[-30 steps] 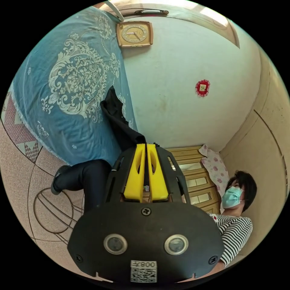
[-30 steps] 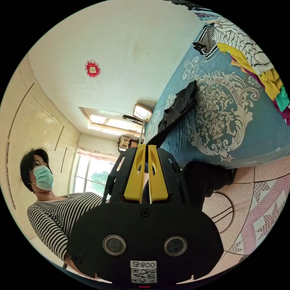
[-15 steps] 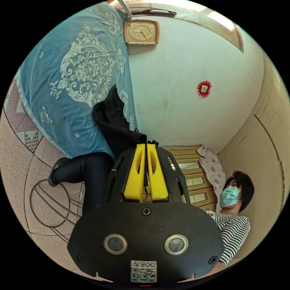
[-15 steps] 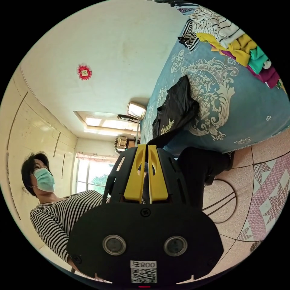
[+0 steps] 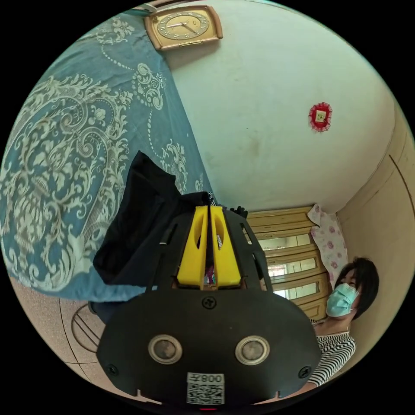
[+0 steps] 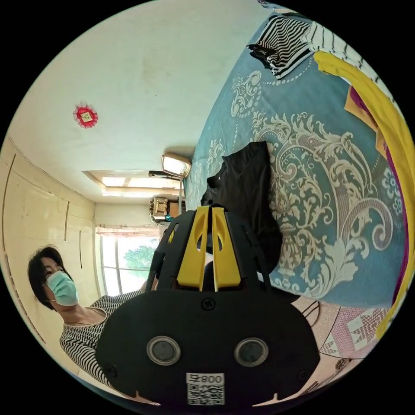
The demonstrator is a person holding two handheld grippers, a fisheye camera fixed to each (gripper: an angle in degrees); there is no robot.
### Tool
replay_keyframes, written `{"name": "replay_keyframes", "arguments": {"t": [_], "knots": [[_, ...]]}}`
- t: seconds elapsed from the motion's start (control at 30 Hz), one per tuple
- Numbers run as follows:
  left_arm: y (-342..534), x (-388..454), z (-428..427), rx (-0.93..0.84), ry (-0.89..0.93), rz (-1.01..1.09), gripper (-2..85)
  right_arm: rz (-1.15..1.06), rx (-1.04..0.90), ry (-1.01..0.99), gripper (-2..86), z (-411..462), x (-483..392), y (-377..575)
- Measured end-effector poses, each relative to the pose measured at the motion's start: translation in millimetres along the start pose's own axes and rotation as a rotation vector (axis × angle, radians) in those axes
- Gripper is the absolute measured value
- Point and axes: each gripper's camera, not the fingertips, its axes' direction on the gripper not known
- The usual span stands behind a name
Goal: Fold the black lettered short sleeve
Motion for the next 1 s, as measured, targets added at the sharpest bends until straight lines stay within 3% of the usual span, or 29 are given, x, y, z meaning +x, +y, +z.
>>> {"name": "replay_keyframes", "arguments": {"t": [0.4, 0.73, 0.8, 1.0], "knots": [[-132.8, -11.6, 72.3, -0.01, -0.142, -0.125, 2.0, 0.098, -0.125, 0.077, 1.3, 45.1, 22.8, -177.3], [-152.8, 53.2, 62.4, 0.101, -0.012, -0.053, 3.9, 0.045, -0.104, 0.046, 2.5, 34.1, -26.6, -219.7], [-148.7, 76.1, 71.1, 0.054, -0.015, -0.011, 3.5, 0.051, -0.084, 0.062, 2.5, 28.5, -36.7, -222.9], [-141.0, 171.1, 146.1, -0.274, -0.257, 0.261, 1.4, -0.153, -0.036, 0.223, 1.3, 38.3, -121.8, -212.2]]}}
